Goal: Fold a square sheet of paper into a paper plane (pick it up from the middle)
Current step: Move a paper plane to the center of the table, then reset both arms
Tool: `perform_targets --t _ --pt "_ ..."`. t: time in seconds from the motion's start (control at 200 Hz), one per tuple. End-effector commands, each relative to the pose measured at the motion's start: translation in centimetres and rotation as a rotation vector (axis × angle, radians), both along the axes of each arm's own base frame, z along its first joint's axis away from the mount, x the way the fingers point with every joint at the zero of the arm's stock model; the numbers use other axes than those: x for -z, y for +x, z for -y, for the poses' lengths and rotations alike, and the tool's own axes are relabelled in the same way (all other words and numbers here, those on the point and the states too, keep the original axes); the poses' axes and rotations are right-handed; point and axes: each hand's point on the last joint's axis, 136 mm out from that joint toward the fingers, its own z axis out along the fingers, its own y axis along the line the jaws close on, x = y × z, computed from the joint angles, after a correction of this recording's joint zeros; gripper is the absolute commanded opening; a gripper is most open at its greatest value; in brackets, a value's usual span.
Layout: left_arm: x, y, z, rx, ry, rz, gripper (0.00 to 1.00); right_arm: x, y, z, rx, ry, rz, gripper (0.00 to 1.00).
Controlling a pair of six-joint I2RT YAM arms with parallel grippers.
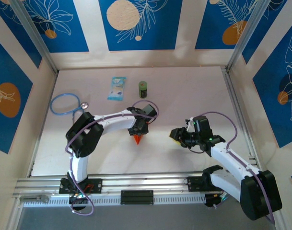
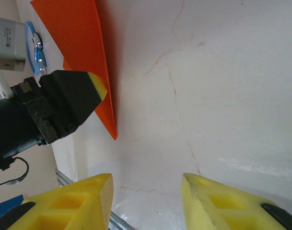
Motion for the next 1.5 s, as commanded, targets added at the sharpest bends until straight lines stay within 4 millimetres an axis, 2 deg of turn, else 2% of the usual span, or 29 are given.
perform_targets --t 0.0,0.29,0.41,0.685,0.785,0.895,1.03,1.106,1.166,1.186,1.201,1.366,1.491 --pt "-2.0 -0.3 0.3 0.022 -0.010 0.012 0.43 -0.9 -0.1 -0.1 -0.030 0.012 0.007 0.42" --pt "-4.5 -0.2 0.1 0.022 -0.045 0.058 0.47 -1.6 0.5 0.4 -0.031 -0.004 0.024 0.42" --pt "-6.4 -0.2 -0.1 0.020 -0.084 0.106 0.49 -1.8 0.8 0.9 -0.033 -0.021 0.026 0.42" --pt "-11.4 0.6 -3.1 0.021 -0.129 0.276 0.48 -2.5 2.2 1.8 -0.046 -0.071 0.048 0.42" --pt "-13.0 1.1 -5.4 0.021 -0.124 0.361 0.51 -2.8 3.3 3.0 -0.040 -0.163 0.069 0.43" --pt "-14.0 1.5 -9.4 0.003 -0.075 0.448 0.62 -3.9 5.5 5.4 -0.001 -0.333 0.129 0.45" --pt "-14.7 2.2 -14.5 -0.035 -0.030 0.550 0.88 -5.3 9.2 8.7 0.052 -0.573 0.246 0.50" --pt "-14.7 2.8 -17.4 -0.052 0.025 0.606 1.00 -5.8 11.4 11.0 0.082 -0.725 0.305 0.54" --pt "-14.4 3.6 -19.8 -0.077 0.075 0.641 1.00 -5.8 13.1 12.0 0.083 -0.812 0.368 0.66" --pt "-14.4 3.9 -20.4 -0.081 0.086 0.655 1.00 -5.5 13.6 12.1 0.076 -0.827 0.394 0.91" --pt "-14.2 4.2 -20.9 -0.079 0.098 0.658 1.00 -5.3 14.1 12.2 0.068 -0.837 0.413 1.00" --pt "-12.9 6.1 -25.5 -0.086 0.230 0.666 1.00 -2.5 18.2 13.5 0.077 -0.926 0.540 0.99" --pt "-10.4 8.3 -27.3 -0.048 0.301 0.664 1.00 -1.3 19.9 12.2 0.039 -0.885 0.707 0.99"
